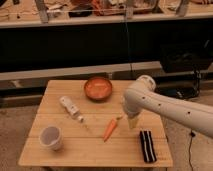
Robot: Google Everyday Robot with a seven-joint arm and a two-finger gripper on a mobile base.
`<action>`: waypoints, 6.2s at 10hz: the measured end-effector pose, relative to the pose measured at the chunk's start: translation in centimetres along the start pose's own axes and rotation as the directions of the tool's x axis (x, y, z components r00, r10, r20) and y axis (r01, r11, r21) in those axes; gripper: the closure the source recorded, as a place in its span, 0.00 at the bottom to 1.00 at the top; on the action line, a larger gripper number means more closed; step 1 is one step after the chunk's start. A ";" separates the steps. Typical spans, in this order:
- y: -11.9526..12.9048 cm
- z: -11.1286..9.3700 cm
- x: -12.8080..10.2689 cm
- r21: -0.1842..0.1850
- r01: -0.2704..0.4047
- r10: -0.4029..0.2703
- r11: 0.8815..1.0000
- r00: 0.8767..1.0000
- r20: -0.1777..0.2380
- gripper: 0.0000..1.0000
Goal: Place the pepper in the ceramic bowl
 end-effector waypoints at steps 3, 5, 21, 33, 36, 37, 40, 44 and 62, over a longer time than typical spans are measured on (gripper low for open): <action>-0.3 1.1 -1.0 -0.001 0.055 -0.055 0.998 0.998 0.020 0.20; -0.2 1.8 -1.6 -0.011 0.086 -0.086 0.996 0.995 0.043 0.20; 0.1 5.4 -4.6 -0.019 0.350 -0.343 0.937 0.927 0.153 0.20; 0.4 10.0 -5.4 -0.013 0.429 -0.418 0.903 0.885 0.206 0.20; 0.4 10.5 -5.5 -0.012 0.431 -0.419 0.903 0.883 0.212 0.20; 0.4 10.6 -5.5 -0.011 0.433 -0.421 0.901 0.882 0.213 0.20; 0.4 10.9 -5.5 -0.009 0.436 -0.424 0.900 0.880 0.215 0.20; 0.2 11.1 -5.5 -0.004 0.440 -0.428 0.898 0.877 0.216 0.33; -8.9 5.4 -2.0 0.069 0.394 -0.400 0.916 0.912 0.096 1.00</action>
